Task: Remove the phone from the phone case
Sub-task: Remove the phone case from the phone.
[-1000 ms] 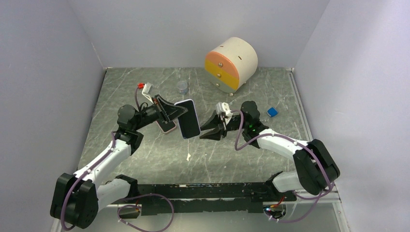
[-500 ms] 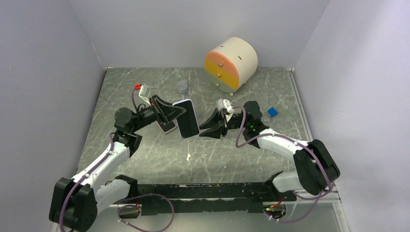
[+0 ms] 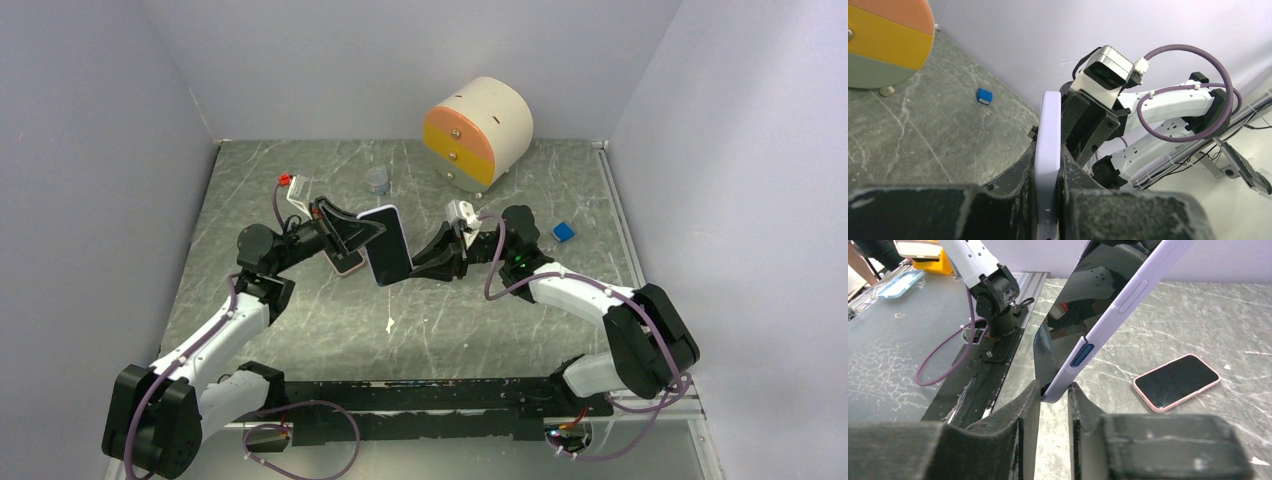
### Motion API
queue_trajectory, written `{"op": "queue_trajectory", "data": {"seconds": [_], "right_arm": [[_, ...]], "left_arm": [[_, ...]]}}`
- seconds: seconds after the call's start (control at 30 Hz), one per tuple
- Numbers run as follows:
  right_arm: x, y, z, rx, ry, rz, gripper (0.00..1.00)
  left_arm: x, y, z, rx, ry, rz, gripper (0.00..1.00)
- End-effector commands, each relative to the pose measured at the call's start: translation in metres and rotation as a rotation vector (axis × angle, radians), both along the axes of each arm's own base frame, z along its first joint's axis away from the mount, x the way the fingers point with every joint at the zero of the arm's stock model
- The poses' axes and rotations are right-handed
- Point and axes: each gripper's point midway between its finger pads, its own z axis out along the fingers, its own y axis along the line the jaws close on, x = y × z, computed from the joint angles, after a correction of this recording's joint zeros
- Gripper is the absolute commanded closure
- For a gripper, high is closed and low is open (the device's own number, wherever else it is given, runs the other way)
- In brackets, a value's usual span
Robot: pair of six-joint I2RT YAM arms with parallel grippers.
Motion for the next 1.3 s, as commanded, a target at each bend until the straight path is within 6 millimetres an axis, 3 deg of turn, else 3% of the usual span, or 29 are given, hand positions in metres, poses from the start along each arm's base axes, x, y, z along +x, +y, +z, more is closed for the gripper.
{"op": "queue_trajectory", "data": {"seconds": [0.0,0.1,0.3,0.8,1.27], "right_arm": [[-0.005,0.002,0.015,0.027,-0.103,0.056,0.82],[-0.007,0.0,0.011,0.018,-0.162,0.069,0.9],[-0.018,-0.005,-0.001,-0.004,-0.267,0.11,0.94],[0.007,0.003,-0.011,-0.052,-0.411,0.071,0.96],[0.028,0.01,0.007,0.0,-0.389,-0.061,1.0]], "left_arm": [[-0.003,0.003,0.026,-0.052,-0.055,0.017,0.98],[-0.001,0.003,0.027,-0.05,-0.03,0.024,0.98],[0.009,0.001,0.025,-0.06,0.054,0.032,0.98],[0.022,-0.009,0.018,-0.163,0.194,-0.056,0.98],[0.017,-0.009,0.021,-0.178,0.203,-0.074,0.98]]}}
